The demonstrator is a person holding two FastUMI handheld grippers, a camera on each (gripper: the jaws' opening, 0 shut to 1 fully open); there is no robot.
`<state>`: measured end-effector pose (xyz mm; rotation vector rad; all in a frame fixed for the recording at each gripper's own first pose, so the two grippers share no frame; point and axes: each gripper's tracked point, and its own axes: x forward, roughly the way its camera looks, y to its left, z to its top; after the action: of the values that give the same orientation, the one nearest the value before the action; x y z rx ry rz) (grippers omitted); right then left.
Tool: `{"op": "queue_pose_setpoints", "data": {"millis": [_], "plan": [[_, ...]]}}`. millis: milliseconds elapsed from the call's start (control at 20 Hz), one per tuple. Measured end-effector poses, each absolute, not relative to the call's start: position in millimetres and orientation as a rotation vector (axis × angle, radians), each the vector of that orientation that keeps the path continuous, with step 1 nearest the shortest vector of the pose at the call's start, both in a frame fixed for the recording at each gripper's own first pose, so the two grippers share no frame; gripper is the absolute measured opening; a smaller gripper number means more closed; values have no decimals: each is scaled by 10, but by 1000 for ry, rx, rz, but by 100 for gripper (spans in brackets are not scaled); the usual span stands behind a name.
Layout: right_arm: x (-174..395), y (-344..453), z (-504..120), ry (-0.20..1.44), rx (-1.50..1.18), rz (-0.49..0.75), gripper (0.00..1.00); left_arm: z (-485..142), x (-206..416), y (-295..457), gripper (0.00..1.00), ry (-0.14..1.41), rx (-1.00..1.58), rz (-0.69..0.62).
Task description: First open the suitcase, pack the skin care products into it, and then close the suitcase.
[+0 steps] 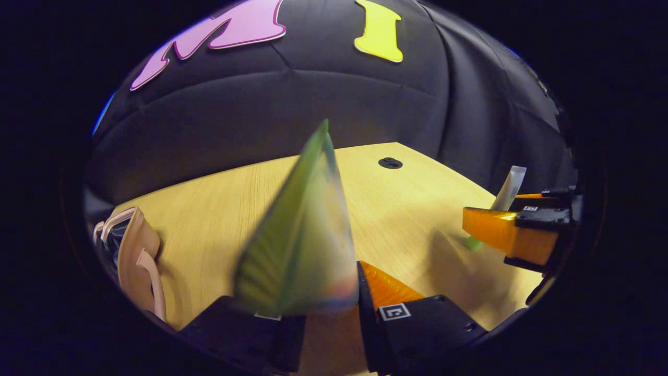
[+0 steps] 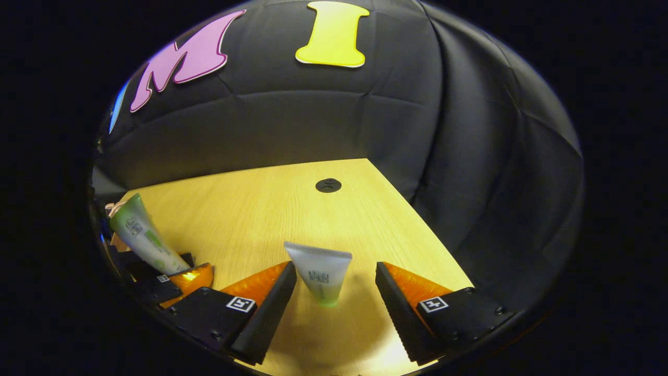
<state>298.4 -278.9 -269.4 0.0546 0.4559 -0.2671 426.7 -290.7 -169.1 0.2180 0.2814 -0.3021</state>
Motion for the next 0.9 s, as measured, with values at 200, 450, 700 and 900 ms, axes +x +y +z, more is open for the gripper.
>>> {"op": "queue_pose_setpoints", "data": {"millis": [200,450,700,900], "plan": [[3061,-2808,-2962,522,97,-309,97,-1700,4244,-2863,44,282,225,-338],[3123,-2832,-2972,492,36,-338,56,-1719,4163,-2717,44,278,208,-331],[3006,-2536,-2698,421,25,-216,37,-1699,4075,-2641,44,261,188,-342],[2778,-2253,-2120,317,1,-164,34,-1454,3817,-2530,47,222,150,-371]]}}
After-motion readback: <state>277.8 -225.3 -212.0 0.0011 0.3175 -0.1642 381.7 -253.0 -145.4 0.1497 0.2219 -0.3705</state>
